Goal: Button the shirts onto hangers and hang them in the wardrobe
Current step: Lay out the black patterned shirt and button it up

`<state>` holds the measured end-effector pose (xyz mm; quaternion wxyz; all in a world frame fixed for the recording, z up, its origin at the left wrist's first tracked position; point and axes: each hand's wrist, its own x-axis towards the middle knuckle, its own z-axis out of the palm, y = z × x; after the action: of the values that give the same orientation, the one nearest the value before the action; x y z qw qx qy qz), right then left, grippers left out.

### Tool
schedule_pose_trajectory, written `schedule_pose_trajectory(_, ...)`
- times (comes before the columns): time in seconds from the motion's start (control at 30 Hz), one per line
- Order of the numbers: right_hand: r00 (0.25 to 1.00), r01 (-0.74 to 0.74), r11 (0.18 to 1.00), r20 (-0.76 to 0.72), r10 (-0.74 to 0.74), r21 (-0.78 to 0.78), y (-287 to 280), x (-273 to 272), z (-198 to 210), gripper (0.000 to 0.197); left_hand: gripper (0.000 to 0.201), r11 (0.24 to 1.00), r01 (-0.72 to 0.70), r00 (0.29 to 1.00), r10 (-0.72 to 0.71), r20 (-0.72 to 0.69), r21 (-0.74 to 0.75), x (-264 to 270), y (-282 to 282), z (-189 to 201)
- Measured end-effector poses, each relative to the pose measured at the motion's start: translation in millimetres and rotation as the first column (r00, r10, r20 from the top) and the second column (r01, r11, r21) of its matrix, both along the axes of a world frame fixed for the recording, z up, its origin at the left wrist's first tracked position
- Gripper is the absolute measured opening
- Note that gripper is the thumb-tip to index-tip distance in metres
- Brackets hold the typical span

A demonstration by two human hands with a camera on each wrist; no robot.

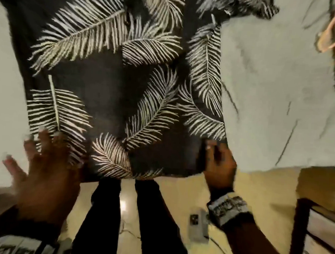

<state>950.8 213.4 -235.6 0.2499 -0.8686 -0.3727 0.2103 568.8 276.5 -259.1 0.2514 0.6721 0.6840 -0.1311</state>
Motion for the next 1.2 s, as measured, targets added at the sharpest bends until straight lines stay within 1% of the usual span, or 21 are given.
schedule_pose_trajectory(0.07, 0.968, 0.25, 0.968, -0.004, -0.25, -0.031, -23.6, 32.7, 0.2, 0.011, 0.081, 0.966, 0.213, 0.971, -0.226, 0.079, 0.145, 58.8, 21.9, 27.8)
schedule_pose_trajectory(0.1, 0.926, 0.369, 0.929, -0.069, -0.371, -0.041, -29.3, 41.6, -0.9, 0.01, 0.081, 0.936, 0.295, 0.94, -0.32, 0.116, 0.194, 86.4, 29.1, 36.1)
schedule_pose_trajectory(0.17, 0.785, 0.575, 0.813, -0.221, -0.579, -0.091, -27.6, 49.3, -2.3, 0.009, 0.079, 0.88, 0.425, 0.883, -0.454, 0.117, 0.21, 124.9, 37.0, 31.7)
schedule_pose_trajectory(0.2, 0.742, 0.613, 0.778, -0.239, -0.627, -0.138, -25.5, 51.9, -6.5, 0.011, 0.078, 0.867, 0.464, 0.869, -0.486, 0.097, 0.185, 135.5, 37.5, 23.6)
schedule_pose_trajectory(0.27, 0.73, 0.601, 0.77, -0.245, -0.638, -0.214, -22.2, 57.4, -19.3, 0.021, 0.086, 0.864, 0.495, 0.862, -0.501, 0.076, 0.09, 148.5, 38.4, 9.7)
schedule_pose_trajectory(0.33, 0.731, 0.599, 0.763, -0.222, -0.645, -0.241, -18.9, 59.4, -29.6, 0.037, 0.094, 0.862, 0.506, 0.861, -0.507, 0.044, 0.033, 150.1, 41.7, 0.4)
schedule_pose_trajectory(0.37, 0.722, 0.61, 0.755, -0.224, -0.655, -0.24, -15.6, 58.7, -30.7, 0.04, 0.096, 0.864, 0.504, 0.863, -0.504, 0.035, 0.019, 148.0, 43.1, -3.2)
schedule_pose_trajectory(0.4, 0.694, 0.635, 0.736, -0.246, -0.677, -0.234, -10.1, 57.5, -29.3, 0.037, 0.098, 0.864, 0.503, 0.864, -0.503, 0.034, 0.015, 144.7, 44.2, -6.5)
schedule_pose_trajectory(0.43, 0.651, 0.665, 0.711, -0.289, -0.702, -0.231, -4.4, 56.4, -25.8, 0.029, 0.1, 0.863, 0.504, 0.862, -0.504, 0.042, 0.019, 140.8, 45.1, -9.1)
schedule_pose_trajectory(0.5, 0.532, 0.733, 0.635, -0.377, -0.758, -0.243, 1.5, 56.4, -25.4, 0.013, 0.101, 0.847, 0.531, 0.846, -0.531, 0.047, 0.012, 132.5, 49.2, -12.1)
schedule_pose_trajectory(0.57, 0.413, 0.789, 0.559, -0.453, -0.79, -0.256, -1.5, 55.5, -21.9, 0.003, 0.098, 0.829, 0.558, 0.829, -0.557, 0.05, -0.022, 126.0, 52.4, -14.2)
schedule_pose_trajectory(0.6, 0.356, 0.81, 0.521, -0.481, -0.801, -0.268, -6.4, 55.3, -21.7, 0.001, 0.098, 0.826, 0.563, 0.826, -0.561, 0.05, -0.034, 123.3, 53.6, -15.3)
schedule_pose_trajectory(0.67, 0.261, 0.828, 0.467, -0.523, -0.811, -0.31, -16.1, 53.3, -20.3, 0.008, 0.098, 0.82, 0.571, 0.821, -0.57, 0.041, -0.042, 119.9, 55.3, -15.7)
schedule_pose_trajectory(0.7, 0.242, 0.831, 0.456, -0.531, -0.812, -0.319, -18.6, 53.0, -19.2, 0.01, 0.099, 0.813, 0.581, 0.814, -0.58, 0.037, -0.042, 119.3, 55.2, -15.3)
schedule_pose_trajectory(0.8, 0.277, 0.827, 0.474, -0.515, -0.811, -0.302, -19.1, 58.3, -21.9, 0.01, 0.098, 0.779, 0.625, 0.78, -0.625, 0.016, -0.038, 119.0, 51.5, -11.6)
schedule_pose_trajectory(0.87, 0.288, 0.838, 0.456, -0.468, -0.836, -0.299, -21.0, 63.0, -24.6, 0.008, 0.097, 0.767, 0.642, 0.767, -0.642, 0.004, -0.024, 120.2, 45.2, -10.1)
schedule_pose_trajectory(0.93, 0.267, 0.852, 0.41, -0.403, -0.875, -0.325, -23.8, 61.2, -26.9, 0.004, 0.097, 0.766, 0.642, 0.766, -0.642, -0.016, -0.025, 119.1, 42.7, -8.8)
schedule_pose_trajectory(1.0, 0.234, 0.874, 0.359, -0.362, -0.902, -0.328, -30.3, 56.9, -26.4, 0.005, 0.099, 0.77, 0.637, 0.77, -0.638, -0.022, -0.034, 117.9, 43.1, -8.2)
schedule_pose_trajectory(1.03, 0.237, 0.873, 0.358, -0.353, -0.905, -0.33, -33.3, 54.4, -26.0, 0.007, 0.1, 0.771, 0.636, 0.771, -0.636, -0.026, -0.032, 117.6, 44.0, -7.2)
schedule_pose_trajectory(1.1, 0.264, 0.853, 0.389, -0.355, -0.897, -0.349, -38.3, 48.5, -26.9, 0.015, 0.102, 0.769, 0.639, 0.768, -0.639, -0.036, -0.027, 116.2, 46.0, -5.4)
schedule_pose_trajectory(1.2, 0.215, 0.873, 0.347, -0.368, -0.904, -0.342, -38.5, 39.0, -28.1, 0.014, 0.103, 0.769, 0.639, 0.769, -0.639, -0.013, 0.014, 115.1, 45.2, -3.2)
